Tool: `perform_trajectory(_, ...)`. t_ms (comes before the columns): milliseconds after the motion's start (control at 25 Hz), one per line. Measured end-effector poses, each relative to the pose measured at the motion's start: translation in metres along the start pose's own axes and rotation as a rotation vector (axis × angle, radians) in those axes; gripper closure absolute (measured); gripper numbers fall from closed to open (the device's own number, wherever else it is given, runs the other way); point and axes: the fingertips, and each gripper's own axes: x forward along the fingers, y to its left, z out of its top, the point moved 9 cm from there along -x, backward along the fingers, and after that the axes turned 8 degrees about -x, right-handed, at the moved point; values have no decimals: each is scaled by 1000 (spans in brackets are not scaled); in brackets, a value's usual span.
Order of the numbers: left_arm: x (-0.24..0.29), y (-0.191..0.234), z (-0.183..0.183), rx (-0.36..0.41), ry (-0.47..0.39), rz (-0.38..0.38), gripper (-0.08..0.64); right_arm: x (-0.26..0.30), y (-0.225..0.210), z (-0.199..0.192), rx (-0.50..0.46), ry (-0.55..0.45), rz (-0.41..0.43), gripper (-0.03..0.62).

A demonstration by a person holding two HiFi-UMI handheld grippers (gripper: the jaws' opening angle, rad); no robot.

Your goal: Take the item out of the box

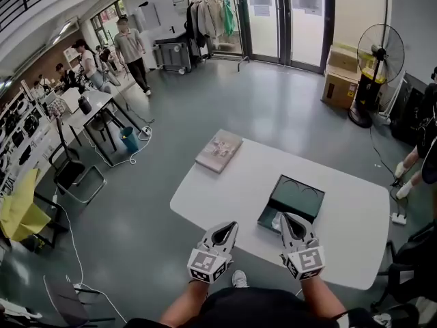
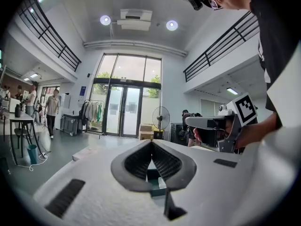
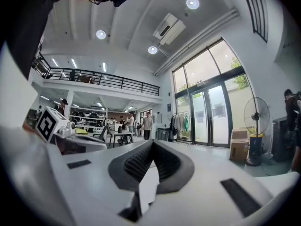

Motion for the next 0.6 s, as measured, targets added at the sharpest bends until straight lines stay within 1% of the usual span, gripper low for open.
perform_trajectory(120,9,17,1,13,12,-42,549,21,1,-1,2,9,-48,586)
perform_trajectory(280,18,36,0,8,30,-87,549,38,4,-4,3,36,-75,586)
perform_trajectory(600,51,56,-5,-2,50,-136,549,51,-9,-13,-5,49,-148,585)
